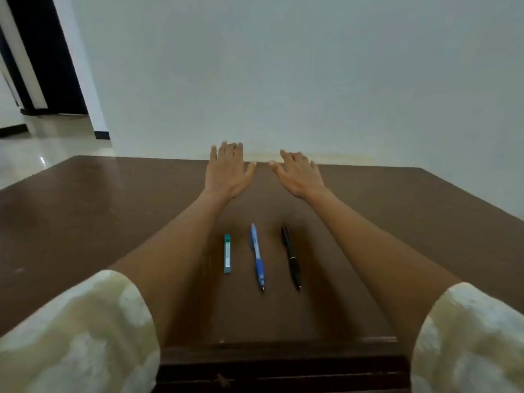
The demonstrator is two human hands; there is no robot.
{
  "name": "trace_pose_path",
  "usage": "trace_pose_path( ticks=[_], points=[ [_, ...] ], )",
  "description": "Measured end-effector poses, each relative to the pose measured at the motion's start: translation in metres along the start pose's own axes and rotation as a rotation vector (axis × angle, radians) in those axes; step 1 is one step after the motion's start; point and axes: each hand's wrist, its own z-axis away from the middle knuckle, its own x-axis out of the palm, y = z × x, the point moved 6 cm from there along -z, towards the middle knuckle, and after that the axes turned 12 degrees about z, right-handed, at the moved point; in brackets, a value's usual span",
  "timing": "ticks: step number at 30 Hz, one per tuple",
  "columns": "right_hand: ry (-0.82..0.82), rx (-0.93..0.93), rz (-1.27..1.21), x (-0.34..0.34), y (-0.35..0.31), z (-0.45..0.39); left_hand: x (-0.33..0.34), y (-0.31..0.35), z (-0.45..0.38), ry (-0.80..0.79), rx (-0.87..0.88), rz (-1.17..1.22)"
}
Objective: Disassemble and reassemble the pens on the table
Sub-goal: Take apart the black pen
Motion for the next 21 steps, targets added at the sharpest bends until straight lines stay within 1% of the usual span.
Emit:
trace_pose_path(
  ticks=[2, 5, 8, 10, 12, 16, 21],
  points=[
    [-0.010, 0.006, -0.028, -0.011, -0.006, 0.017, -0.013, 0.010, 0.015, -0.020, -0.013, 0.015],
    [-0.056, 0.002, -0.029, -0.019, -0.017, 0.050, -0.031, 0.032, 0.040, -0.041, 0.028, 0.028],
    [-0.107, 0.048, -0.077, -0.028, -0.028, 0.084, -0.055, 0.051, 0.062, -0.056, 0.002, 0.100],
    [-0.172, 0.049, -0.056, -0.030, -0.037, 0.111, -0.064, 0.067, 0.082, -0.126, 0.025, 0.118],
    [-0.222, 0.035, -0.046, -0.033, -0.044, 0.135, -0.071, 0.079, 0.101, -0.196, 0.014, 0.192],
    [-0.227, 0.051, -0.068, -0.054, -0.049, 0.174, -0.088, 0.097, 0.130, -0.313, -0.026, 0.284],
    [-0.275, 0.109, -0.051, -0.068, -0.039, 0.195, -0.095, 0.109, 0.145, -0.386, -0.078, 0.442]
  ],
)
